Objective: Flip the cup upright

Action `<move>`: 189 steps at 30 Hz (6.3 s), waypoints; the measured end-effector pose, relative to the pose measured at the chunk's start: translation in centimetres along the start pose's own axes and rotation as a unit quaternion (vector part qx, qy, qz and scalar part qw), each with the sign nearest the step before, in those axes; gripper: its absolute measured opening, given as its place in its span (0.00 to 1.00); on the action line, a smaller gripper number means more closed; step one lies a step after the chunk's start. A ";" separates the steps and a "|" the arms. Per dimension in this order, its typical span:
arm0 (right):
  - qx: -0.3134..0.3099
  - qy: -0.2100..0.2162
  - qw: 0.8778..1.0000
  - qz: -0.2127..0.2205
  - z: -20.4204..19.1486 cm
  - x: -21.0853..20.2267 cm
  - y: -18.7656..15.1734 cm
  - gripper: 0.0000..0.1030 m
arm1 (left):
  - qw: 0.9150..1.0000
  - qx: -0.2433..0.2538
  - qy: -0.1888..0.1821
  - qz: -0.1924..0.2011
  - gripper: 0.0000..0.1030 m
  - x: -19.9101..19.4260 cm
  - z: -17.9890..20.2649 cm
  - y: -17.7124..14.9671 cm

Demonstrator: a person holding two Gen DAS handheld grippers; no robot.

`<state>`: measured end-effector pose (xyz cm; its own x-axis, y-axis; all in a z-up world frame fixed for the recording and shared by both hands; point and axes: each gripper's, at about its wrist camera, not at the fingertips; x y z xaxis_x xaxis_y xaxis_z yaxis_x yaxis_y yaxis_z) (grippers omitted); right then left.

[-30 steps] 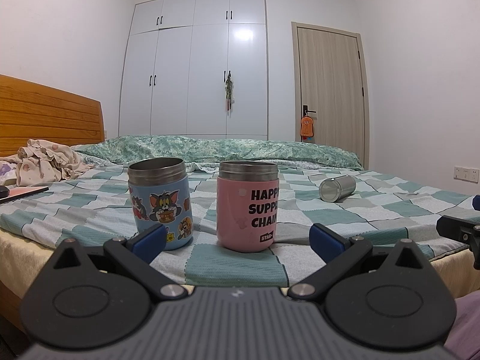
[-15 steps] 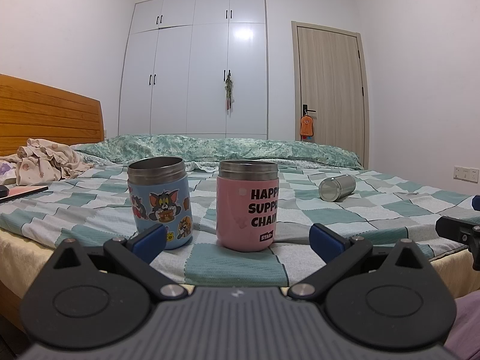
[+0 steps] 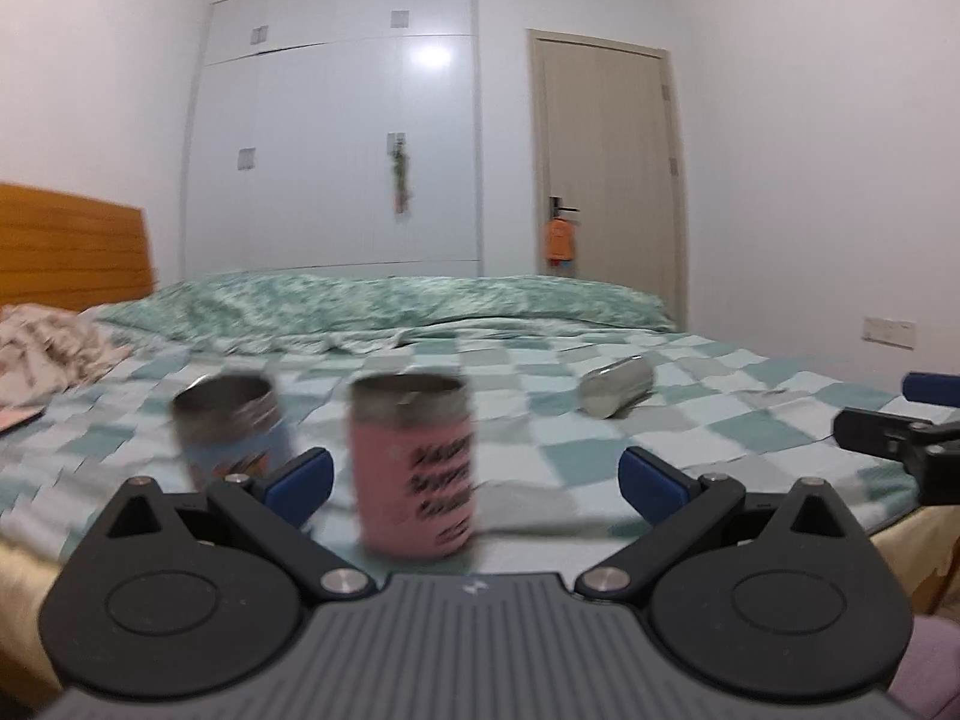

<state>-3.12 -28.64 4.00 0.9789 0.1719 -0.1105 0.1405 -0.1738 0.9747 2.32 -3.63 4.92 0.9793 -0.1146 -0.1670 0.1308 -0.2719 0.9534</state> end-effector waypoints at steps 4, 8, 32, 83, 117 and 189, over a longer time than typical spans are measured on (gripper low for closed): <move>-0.014 -0.014 1.000 -0.009 2.1 1.4 2.3 1.00 | 0.999 0.022 -0.032 -0.010 1.00 3.1 2.1 3.1; -0.013 -0.021 0.999 -0.033 4.9 3.8 4.2 1.00 | 0.997 0.046 -0.052 -0.030 1.00 7.6 4.6 5.5; 0.054 -0.045 0.980 -0.187 22.1 30.2 11.3 1.00 | 0.964 0.173 -0.065 -0.193 1.00 38.3 17.3 13.4; 0.049 0.037 0.972 -0.225 16.0 20.6 10.2 1.00 | 0.955 0.095 -0.111 -0.259 0.63 25.0 15.9 12.7; 0.064 0.015 0.966 -0.249 12.5 9.8 7.0 1.00 | 0.957 -0.009 -0.165 -0.237 1.00 15.7 11.2 6.6; -0.044 0.074 0.990 -0.112 -9.7 19.2 1.8 0.61 | 0.969 -0.101 -0.035 -0.224 1.00 8.3 -10.0 -1.1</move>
<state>14.46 -16.26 5.49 0.8917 0.3373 -0.3020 0.3313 -0.0315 0.9430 11.82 5.28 5.02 0.8051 -0.0942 -0.5857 0.5750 -0.1186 0.8095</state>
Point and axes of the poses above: each gripper's, at about its wrist camera, not at the fingertips, and x roughly the way its jaws point, z to its right, y to its top, and after that the axes turned 12 degrees about x, right-handed
